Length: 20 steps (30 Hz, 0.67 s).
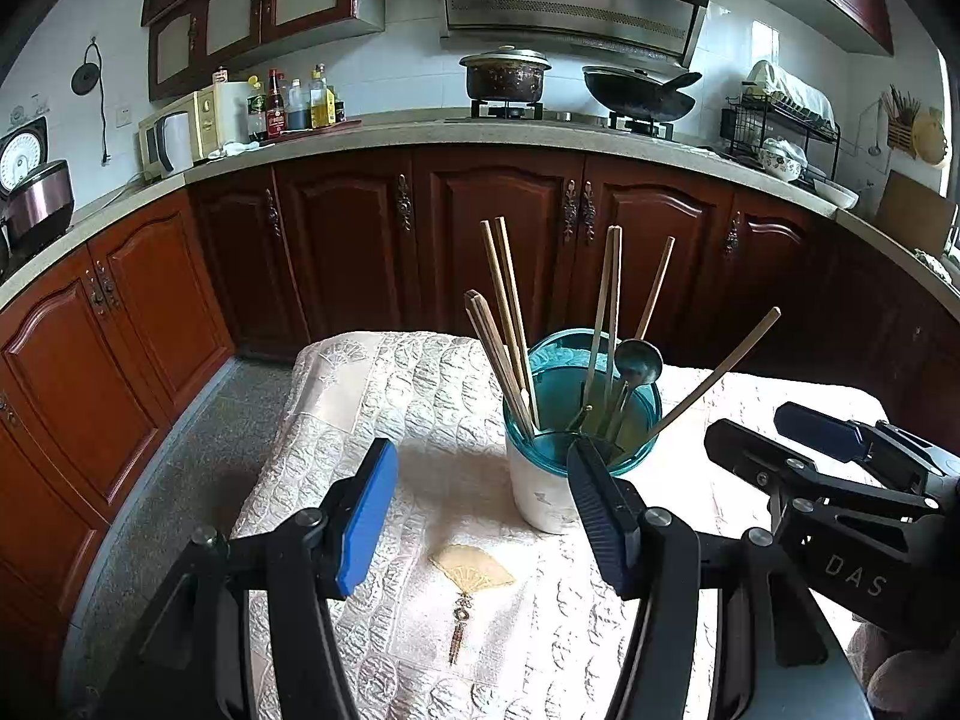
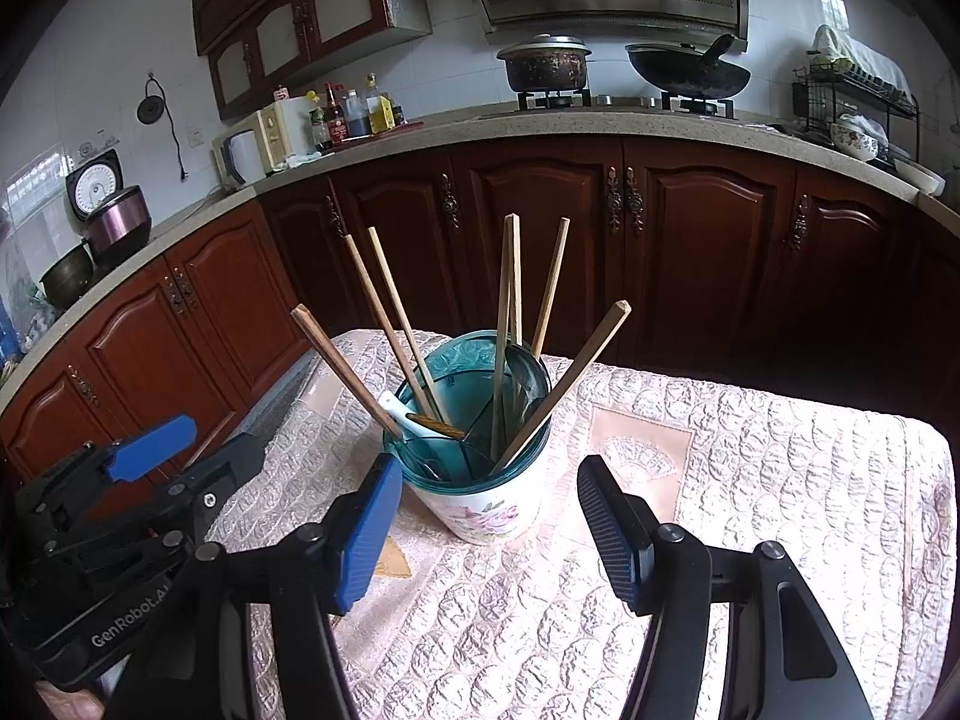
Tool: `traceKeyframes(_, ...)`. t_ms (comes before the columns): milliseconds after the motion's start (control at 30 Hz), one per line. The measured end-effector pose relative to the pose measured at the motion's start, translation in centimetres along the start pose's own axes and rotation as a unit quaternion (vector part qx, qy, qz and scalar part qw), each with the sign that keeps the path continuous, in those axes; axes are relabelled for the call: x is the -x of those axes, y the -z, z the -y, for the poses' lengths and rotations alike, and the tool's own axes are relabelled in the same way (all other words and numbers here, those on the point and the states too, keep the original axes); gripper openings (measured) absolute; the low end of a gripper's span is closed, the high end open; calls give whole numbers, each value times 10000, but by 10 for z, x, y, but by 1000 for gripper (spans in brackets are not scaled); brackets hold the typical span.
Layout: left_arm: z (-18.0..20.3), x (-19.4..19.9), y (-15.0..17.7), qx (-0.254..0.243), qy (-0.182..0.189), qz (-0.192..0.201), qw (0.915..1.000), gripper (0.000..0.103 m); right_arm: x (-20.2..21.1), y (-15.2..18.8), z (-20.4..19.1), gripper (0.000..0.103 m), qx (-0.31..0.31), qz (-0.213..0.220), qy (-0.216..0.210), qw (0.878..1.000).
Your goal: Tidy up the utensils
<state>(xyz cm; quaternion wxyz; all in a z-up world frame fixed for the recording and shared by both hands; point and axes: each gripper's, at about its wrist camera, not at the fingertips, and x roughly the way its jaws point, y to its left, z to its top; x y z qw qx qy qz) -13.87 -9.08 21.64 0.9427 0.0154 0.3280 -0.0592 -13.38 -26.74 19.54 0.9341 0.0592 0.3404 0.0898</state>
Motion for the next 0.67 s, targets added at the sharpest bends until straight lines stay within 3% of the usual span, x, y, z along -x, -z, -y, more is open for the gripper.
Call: traceKeyframes(667,2,-6,3,-36,207,-4,9998,60,-1,9,12,66,-56,-66,36,10000)
